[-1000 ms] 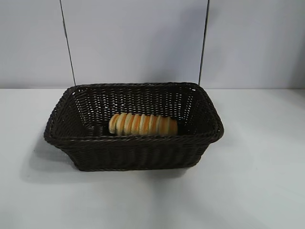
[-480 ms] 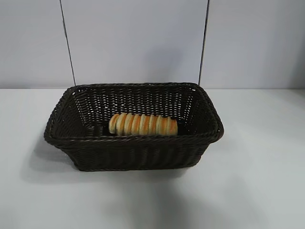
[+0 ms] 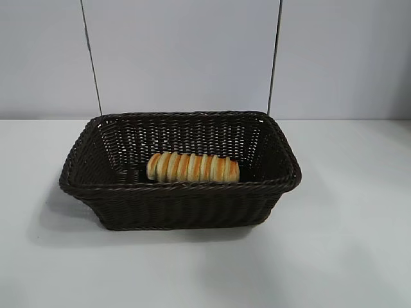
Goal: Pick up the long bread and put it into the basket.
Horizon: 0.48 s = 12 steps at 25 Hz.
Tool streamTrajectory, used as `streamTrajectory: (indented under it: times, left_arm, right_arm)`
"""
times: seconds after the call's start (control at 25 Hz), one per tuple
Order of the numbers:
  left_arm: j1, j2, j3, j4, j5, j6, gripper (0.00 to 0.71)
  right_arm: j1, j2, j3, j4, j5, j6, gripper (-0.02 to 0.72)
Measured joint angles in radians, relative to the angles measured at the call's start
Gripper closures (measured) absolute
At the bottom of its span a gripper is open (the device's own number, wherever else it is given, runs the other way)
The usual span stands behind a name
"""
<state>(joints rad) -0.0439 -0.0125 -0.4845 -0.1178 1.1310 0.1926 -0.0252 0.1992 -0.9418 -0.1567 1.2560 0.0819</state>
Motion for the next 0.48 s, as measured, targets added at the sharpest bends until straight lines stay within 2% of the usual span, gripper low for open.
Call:
streamTrajectory:
  times: [0.24,0.48]
  left_arm:
    - [0.0,0.0,0.0,0.0,0.0,0.0,0.028]
    - [0.0,0.0,0.0,0.0,0.0,0.0,0.028]
  right_arm:
    - [0.0,-0.145,0.155,0.004,-0.021,0.001,0.008]
    - [0.0,-0.212,0.288,0.075,-0.026,-0.016,0.008]
